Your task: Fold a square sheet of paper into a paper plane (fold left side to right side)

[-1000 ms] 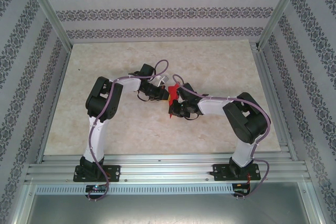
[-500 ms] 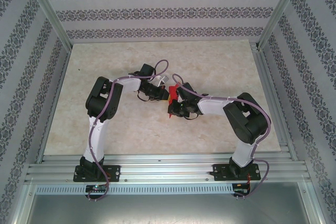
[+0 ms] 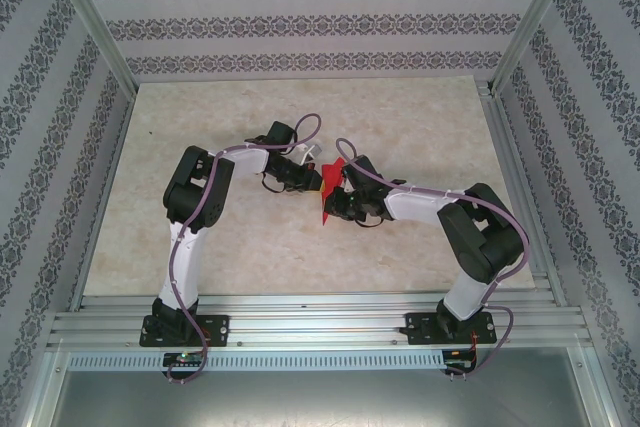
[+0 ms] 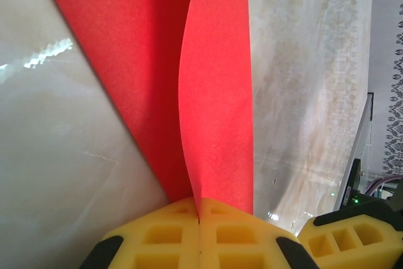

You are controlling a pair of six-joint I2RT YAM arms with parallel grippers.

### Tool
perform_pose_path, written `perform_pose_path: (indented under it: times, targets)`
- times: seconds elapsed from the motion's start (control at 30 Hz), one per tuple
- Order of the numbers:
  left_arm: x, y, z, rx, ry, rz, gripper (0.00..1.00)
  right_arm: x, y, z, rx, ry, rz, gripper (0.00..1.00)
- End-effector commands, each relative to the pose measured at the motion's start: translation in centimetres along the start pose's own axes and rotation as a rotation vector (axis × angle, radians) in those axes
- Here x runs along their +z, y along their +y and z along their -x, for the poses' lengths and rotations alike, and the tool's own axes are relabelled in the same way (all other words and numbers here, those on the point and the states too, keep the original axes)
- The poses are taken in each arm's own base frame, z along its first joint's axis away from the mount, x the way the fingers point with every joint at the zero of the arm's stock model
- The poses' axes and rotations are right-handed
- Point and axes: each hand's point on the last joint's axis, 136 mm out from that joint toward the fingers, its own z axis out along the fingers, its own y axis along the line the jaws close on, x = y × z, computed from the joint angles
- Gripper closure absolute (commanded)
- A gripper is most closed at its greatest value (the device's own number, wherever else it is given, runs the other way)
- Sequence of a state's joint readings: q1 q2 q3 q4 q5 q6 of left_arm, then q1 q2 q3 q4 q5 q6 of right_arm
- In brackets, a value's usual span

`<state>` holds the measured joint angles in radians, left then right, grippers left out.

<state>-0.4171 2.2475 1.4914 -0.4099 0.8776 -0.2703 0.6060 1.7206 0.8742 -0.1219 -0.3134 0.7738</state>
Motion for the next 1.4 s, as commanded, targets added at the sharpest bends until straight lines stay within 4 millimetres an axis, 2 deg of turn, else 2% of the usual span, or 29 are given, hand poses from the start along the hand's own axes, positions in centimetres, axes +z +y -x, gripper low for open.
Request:
perform_pose_path:
  times: [0.0,0.2,0.4,0.7,1.1,1.27,1.37]
  targets:
    - [0.3,2.4,0.7,-0.01,-0.017,0.064,1.0,0.2,0.0,1.4,-0.025,-0.04,-0.008,0.83]
    - [0.4,2.4,0.8,-0.013,-0.015,0.061,1.0,0.1,0.2,3.2,-0.009,-0.077,0.025,0.84]
    - [0.4,2.3,1.1,-0.014,-0.017,0.06,1.0,0.9,0.6,3.8,-0.014,-0.073,0.045,0.84]
    - [0.6,2.5,1.6,-0.024,-0.024,0.062,1.0,2.0,0.4,3.3,-0.005,-0.05,0.054,0.84]
    - [0.8,2.6,1.9,-0.033,-0.025,0.063,0.98,3.1,-0.9,2.8,0.021,-0.035,0.013,0.84]
    - [-0.9,1.4,2.7,-0.007,-0.063,0.081,0.88,3.3,-2.7,1.7,0.063,0.002,-0.065,0.84]
    - [-3.3,0.5,3.5,-0.003,-0.117,0.091,0.8,3.4,-3.2,1.1,0.079,0.018,-0.08,0.84]
